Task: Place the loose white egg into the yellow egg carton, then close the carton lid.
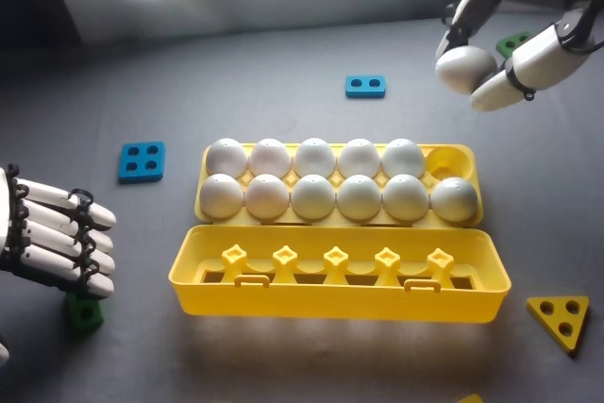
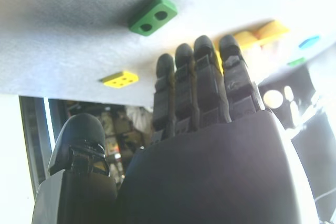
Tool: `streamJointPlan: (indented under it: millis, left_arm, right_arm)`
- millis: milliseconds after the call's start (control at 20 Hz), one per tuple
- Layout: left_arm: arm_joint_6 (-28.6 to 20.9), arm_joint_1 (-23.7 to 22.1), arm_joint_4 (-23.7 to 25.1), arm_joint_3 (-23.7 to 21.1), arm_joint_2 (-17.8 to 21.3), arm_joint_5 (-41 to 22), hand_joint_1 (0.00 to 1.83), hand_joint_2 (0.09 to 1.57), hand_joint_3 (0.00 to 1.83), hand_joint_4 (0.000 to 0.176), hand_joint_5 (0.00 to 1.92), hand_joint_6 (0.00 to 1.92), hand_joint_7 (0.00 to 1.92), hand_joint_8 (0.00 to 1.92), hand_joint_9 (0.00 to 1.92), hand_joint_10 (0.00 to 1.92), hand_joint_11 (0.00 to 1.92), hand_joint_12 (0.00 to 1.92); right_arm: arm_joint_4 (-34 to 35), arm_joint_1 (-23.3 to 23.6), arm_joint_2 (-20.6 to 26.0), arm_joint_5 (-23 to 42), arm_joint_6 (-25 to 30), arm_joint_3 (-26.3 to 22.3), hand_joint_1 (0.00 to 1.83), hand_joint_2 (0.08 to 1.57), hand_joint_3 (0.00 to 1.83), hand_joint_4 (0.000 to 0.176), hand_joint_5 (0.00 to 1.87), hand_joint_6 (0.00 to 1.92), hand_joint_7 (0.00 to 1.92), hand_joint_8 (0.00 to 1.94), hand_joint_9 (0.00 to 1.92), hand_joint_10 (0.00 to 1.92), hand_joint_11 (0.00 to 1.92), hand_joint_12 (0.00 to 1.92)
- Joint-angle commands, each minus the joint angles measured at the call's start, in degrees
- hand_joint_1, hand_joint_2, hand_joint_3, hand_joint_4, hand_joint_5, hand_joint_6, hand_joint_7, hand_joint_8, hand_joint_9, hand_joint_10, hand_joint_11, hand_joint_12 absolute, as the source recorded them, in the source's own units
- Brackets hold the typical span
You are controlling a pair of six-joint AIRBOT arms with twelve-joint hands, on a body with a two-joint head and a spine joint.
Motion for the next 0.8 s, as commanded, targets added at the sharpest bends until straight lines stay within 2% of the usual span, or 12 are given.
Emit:
streamJointPlan:
  millis: [0,150,200,300,400,600,750]
  left_arm:
    - [-0.1,-0.2,-3.3,0.2,1.0,-2.9,0.00,1.28,0.00,0.000,0.26,0.00,0.24,0.00,0.19,0.00,0.00,0.16]
    - [-0.1,-0.2,-3.3,0.0,1.0,-2.8,0.00,1.28,0.00,0.000,0.26,0.00,0.24,0.00,0.19,0.00,0.00,0.16]
    - [-0.1,-0.2,-3.3,0.0,1.0,-2.8,0.00,1.28,0.00,0.000,0.26,0.00,0.24,0.00,0.19,0.00,0.01,0.16]
    - [-0.1,-0.2,-3.3,0.0,1.0,-2.8,0.00,1.28,0.00,0.000,0.26,0.00,0.23,0.00,0.18,0.00,0.00,0.17]
    - [-0.1,-0.2,-3.2,0.0,1.0,-2.7,0.00,1.28,0.00,0.000,0.26,0.01,0.24,0.01,0.19,0.01,0.01,0.17]
    - [-0.1,-0.3,-2.9,0.1,0.9,-2.7,0.00,1.28,0.00,0.000,0.26,0.00,0.24,0.00,0.19,0.00,0.01,0.18]
    - [-0.1,-0.3,-2.9,0.1,0.9,-2.6,0.00,1.28,0.00,0.000,0.27,0.01,0.26,0.01,0.21,0.01,0.02,0.19]
  right_arm:
    - [1.8,-0.5,1.0,6.8,0.5,-0.4,1.08,1.01,0.00,0.176,1.20,0.62,0.26,0.00,0.06,0.00,0.00,0.00]
    - [5.9,-4.1,1.3,10.1,0.5,-0.7,1.07,1.02,0.00,0.176,1.18,0.66,0.27,0.00,0.09,0.00,0.00,0.00]
    - [6.8,-5.3,1.3,11.1,0.5,-0.7,1.08,1.01,0.00,0.176,1.21,0.61,0.30,0.00,0.11,0.00,0.00,0.00]
    - [8.9,-8.1,1.4,13.8,0.5,-0.7,1.07,1.02,0.00,0.176,1.19,0.65,0.26,0.00,0.08,0.00,0.00,0.00]
    - [12.0,-10.9,1.3,16.7,-1.4,-0.7,1.07,1.02,0.00,0.176,1.18,0.65,0.27,0.01,0.09,0.01,0.00,0.00]
    - [17.3,-13.1,0.3,21.9,-5.9,-0.5,1.07,1.02,0.00,0.176,1.17,0.69,0.27,0.00,0.10,0.01,0.00,0.00]
    - [18.3,-13.2,-0.9,22.5,-5.9,0.4,1.08,1.01,0.00,0.176,1.20,0.64,0.30,0.00,0.11,0.00,0.00,0.00]
